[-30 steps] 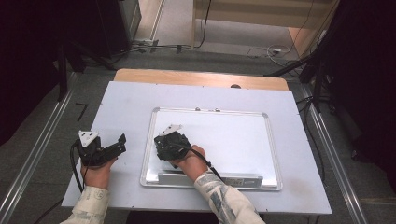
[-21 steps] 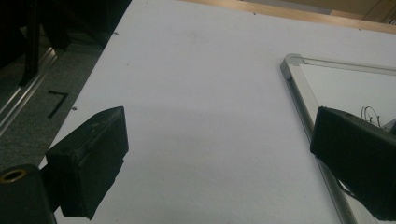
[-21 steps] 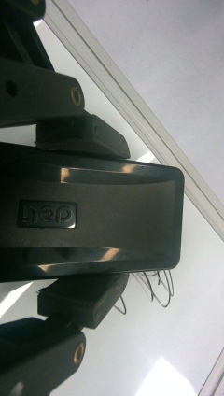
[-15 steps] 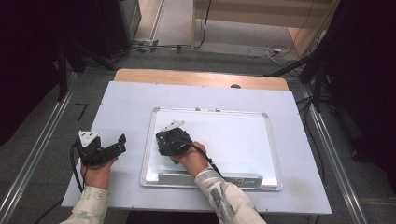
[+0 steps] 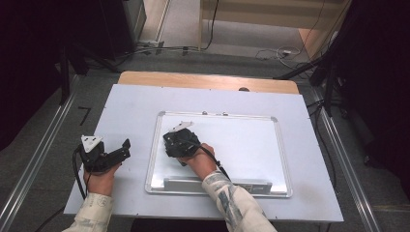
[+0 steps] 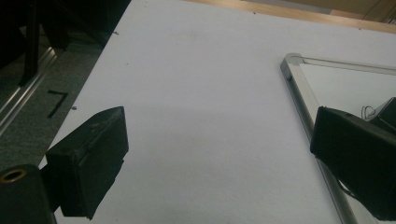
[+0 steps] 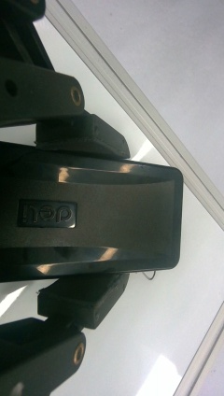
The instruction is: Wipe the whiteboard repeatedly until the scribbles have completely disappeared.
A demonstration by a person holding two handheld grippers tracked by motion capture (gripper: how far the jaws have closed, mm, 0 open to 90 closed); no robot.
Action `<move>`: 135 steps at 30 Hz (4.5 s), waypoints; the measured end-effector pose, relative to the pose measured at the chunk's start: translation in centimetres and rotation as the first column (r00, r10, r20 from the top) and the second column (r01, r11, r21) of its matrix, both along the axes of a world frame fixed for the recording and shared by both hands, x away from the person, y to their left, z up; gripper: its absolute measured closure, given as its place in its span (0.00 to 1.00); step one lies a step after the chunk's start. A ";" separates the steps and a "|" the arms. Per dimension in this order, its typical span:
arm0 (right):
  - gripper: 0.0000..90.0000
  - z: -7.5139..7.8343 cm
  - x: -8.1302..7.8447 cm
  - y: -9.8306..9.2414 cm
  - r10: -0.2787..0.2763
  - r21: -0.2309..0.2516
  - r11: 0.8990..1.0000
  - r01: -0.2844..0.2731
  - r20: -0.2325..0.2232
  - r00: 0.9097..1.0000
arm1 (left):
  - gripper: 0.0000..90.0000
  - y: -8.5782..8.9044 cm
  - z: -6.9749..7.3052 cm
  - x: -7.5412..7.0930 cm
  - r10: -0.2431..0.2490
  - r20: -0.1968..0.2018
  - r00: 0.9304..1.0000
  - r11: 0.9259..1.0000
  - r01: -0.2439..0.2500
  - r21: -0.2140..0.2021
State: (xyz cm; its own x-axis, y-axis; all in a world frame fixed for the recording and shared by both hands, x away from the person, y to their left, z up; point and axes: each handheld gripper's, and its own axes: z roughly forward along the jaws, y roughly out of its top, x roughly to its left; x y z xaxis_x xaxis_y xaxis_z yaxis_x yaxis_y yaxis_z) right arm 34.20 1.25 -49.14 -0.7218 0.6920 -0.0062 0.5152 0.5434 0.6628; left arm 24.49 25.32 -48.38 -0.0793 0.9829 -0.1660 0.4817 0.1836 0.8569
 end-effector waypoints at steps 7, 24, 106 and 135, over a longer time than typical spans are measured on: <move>0.41 0.1 0.9 -0.2 -0.017 -0.004 1.000 0.017 -0.006 1.000 | 0.05 0.1 0.0 0.0 0.001 0.000 1.000 1.000 -0.001 0.000; 0.41 0.2 3.3 -0.8 -0.067 -0.023 0.998 0.067 -0.001 0.998 | 0.05 0.2 0.0 -0.1 0.005 -0.001 1.000 1.000 -0.005 -0.002; 0.40 0.2 -2.5 -0.1 0.113 -0.067 0.991 -0.114 -0.018 0.993 | 0.05 -0.2 0.0 0.0 -0.004 -0.002 1.000 1.000 0.004 0.008; 0.40 0.4 3.6 -1.2 -0.071 -0.071 0.995 0.070 -0.019 0.997 | 0.05 0.1 0.0 -0.1 0.002 0.001 1.000 1.000 -0.002 -0.001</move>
